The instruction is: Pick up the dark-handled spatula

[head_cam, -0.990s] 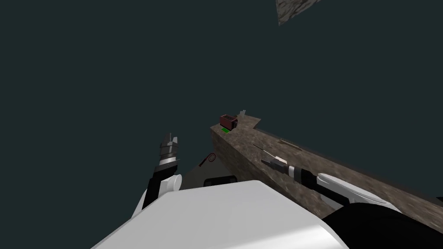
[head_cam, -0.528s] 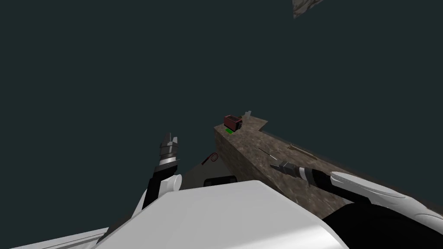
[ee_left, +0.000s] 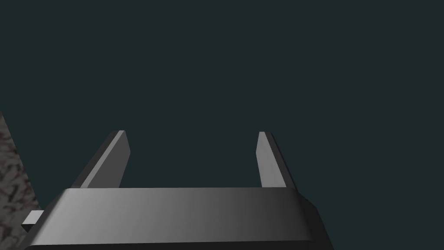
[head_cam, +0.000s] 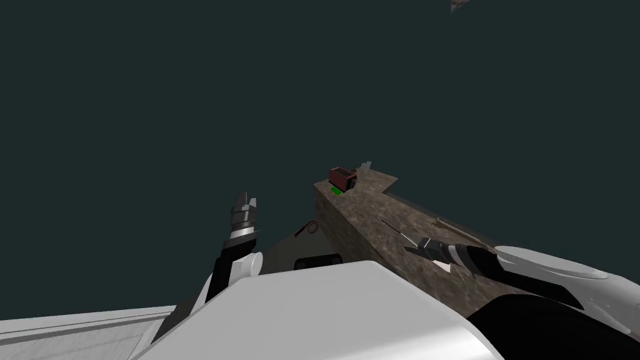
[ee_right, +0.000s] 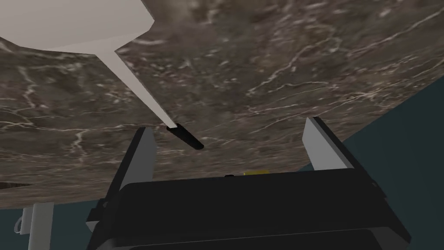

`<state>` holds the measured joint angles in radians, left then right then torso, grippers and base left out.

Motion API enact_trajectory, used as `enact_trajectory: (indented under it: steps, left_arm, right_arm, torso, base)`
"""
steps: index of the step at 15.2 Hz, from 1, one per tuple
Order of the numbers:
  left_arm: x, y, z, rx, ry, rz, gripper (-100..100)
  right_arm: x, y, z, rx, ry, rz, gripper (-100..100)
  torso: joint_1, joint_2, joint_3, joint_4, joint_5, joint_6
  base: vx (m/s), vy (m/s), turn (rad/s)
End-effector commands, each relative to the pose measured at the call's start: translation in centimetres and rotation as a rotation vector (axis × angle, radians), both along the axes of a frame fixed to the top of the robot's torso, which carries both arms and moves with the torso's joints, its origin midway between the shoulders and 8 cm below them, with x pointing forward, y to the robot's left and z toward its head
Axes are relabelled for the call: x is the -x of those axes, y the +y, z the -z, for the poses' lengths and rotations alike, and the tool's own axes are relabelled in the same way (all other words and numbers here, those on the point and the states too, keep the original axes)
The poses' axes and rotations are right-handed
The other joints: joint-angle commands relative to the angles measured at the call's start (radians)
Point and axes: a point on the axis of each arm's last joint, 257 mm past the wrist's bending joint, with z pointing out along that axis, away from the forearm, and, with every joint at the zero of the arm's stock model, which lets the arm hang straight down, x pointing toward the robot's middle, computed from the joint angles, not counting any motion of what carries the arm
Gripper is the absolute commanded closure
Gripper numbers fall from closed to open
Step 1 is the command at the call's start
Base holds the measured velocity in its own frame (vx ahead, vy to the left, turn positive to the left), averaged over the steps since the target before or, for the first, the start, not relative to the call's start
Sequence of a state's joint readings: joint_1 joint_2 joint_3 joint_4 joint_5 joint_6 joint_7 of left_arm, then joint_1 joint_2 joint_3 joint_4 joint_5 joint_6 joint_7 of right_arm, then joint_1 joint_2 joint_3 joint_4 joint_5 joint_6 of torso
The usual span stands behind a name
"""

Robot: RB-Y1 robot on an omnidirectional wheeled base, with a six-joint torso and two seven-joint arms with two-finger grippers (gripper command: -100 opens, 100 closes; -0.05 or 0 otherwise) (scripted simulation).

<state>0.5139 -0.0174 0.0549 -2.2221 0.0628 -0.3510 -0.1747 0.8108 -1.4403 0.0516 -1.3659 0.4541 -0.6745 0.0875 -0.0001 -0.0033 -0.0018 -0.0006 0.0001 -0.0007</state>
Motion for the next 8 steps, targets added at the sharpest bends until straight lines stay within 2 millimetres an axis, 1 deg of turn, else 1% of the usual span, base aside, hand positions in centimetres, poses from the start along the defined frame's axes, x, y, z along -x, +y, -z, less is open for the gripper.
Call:
enact_trajectory:
  steps: [1,2,3,5,8]
  left_arm:
    - [0.0,0.0,0.0,0.0,0.0,0.0,0]
    - [0.0,0.0,0.0,0.0,0.0,0.0,0]
    - [0.0,0.0,0.0,0.0,0.0,0.0,0]
    - [0.0,0.0,0.0,0.0,0.0,0.0,0]
    - [0.0,0.0,0.0,0.0,0.0,0.0,0]
  right_arm:
    - [2.2,-1.9,0.3,0.049,0.065,-0.018,-100]
    - [3.3,-2.9,0.4,0.073,0.1,-0.025,-100]
    - [3.3,-2.9,0.4,0.073,0.1,-0.025,-100]
    - [5.5,-4.5,0.6,0.11,0.162,-0.036,-100]
    - [8.3,-6.1,0.7,0.148,0.24,-0.047,-100]
  torso:
    - [0.0,0.0,0.0,0.0,0.0,0.0]
    - [-0.001,-0.001,-0.001,0.0,0.0,0.0]
    - [-0.001,-0.001,-0.001,0.0,0.0,0.0]
    - [0.0,0.0,0.0,0.0,0.0,0.0]
    - [0.0,-0.002,-0.001,0.0,0.0,0.0]
  base:
    - [0.057,-0.019,0.274]
    - [0.041,-0.019,0.224]
    - [0.016,-0.012,0.107]
    - [0.032,-0.005,0.129]
    - [0.055,-0.011,0.185]
